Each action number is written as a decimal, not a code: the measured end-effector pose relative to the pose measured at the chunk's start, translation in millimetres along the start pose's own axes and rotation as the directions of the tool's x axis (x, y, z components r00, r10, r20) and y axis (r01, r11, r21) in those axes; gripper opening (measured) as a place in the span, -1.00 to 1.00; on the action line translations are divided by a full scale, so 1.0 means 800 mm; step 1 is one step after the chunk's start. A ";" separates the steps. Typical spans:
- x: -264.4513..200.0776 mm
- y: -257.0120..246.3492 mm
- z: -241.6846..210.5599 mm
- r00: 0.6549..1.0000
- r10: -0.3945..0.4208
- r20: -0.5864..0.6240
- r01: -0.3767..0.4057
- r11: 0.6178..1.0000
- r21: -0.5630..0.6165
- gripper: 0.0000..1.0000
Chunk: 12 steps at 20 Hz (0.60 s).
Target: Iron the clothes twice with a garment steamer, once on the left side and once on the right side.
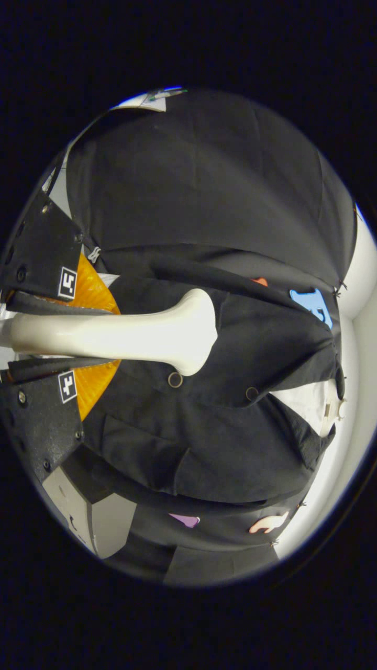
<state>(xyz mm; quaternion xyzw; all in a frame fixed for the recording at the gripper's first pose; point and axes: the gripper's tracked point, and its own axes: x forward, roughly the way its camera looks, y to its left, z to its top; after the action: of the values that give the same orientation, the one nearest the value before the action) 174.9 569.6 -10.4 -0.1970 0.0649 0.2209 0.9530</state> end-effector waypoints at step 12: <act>-0.005 -0.013 -0.088 0.987 -0.013 -0.162 0.010 1.000 -0.019 -0.27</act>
<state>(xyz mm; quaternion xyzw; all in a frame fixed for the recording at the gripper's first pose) 173.9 531.0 -70.4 -0.2233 0.1389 0.1992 0.9440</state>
